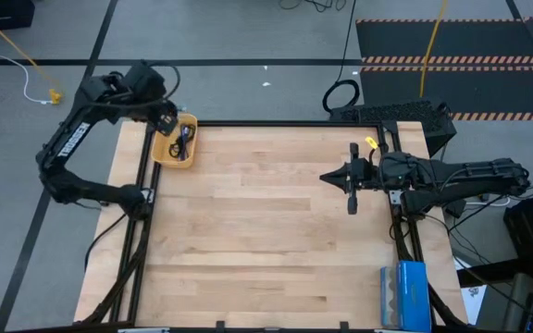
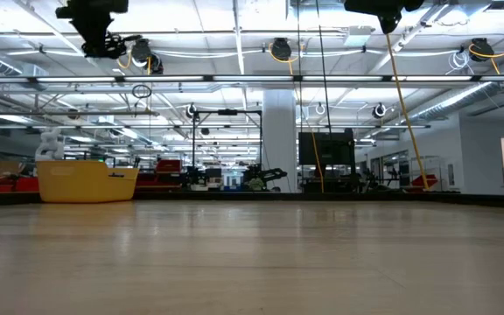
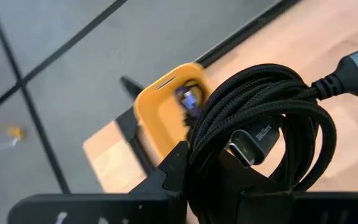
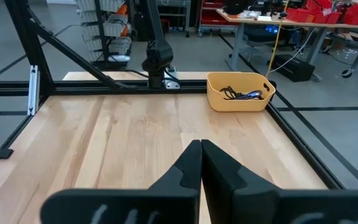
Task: Pick and place USB-C Cables
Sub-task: Put the black charger cable into the yellow bin, then return to Home Position
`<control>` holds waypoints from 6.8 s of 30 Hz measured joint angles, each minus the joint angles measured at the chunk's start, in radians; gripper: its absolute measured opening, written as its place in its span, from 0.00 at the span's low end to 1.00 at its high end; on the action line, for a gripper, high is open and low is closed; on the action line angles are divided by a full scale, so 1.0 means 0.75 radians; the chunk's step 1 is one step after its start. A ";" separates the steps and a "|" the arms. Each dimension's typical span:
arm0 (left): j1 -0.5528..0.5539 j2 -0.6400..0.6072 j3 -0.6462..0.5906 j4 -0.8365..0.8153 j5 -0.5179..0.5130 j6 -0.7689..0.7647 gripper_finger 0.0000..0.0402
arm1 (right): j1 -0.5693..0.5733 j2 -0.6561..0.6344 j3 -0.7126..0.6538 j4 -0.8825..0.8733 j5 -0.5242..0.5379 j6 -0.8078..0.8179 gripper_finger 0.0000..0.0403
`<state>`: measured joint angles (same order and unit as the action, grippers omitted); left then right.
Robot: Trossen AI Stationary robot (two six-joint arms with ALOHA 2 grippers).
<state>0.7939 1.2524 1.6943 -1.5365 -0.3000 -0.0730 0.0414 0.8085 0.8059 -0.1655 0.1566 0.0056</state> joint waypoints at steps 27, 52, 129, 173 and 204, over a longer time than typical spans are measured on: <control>0.191 0.092 -0.602 0.437 -0.010 -0.158 0.11 | 0.000 0.000 0.000 -0.017 0.005 -0.003 0.00; 0.191 0.093 -1.091 0.974 0.017 -0.206 0.11 | 0.000 0.000 0.000 -0.016 0.005 -0.003 0.00; 0.115 0.092 -1.136 0.965 -0.171 -0.254 0.25 | -0.001 0.001 0.000 -0.042 -0.001 0.002 0.00; -0.437 -0.555 -0.900 0.717 0.167 -0.188 0.01 | -0.001 -0.003 -0.001 -0.046 0.000 -0.021 0.00; -1.317 -0.866 -1.025 1.188 0.154 0.052 0.01 | 0.034 -0.193 -0.001 -0.045 -0.075 -0.083 0.00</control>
<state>-0.1939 0.6027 0.9252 -0.6454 -0.1844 -0.0343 0.0672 0.6635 0.8055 -0.1993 0.1006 -0.0565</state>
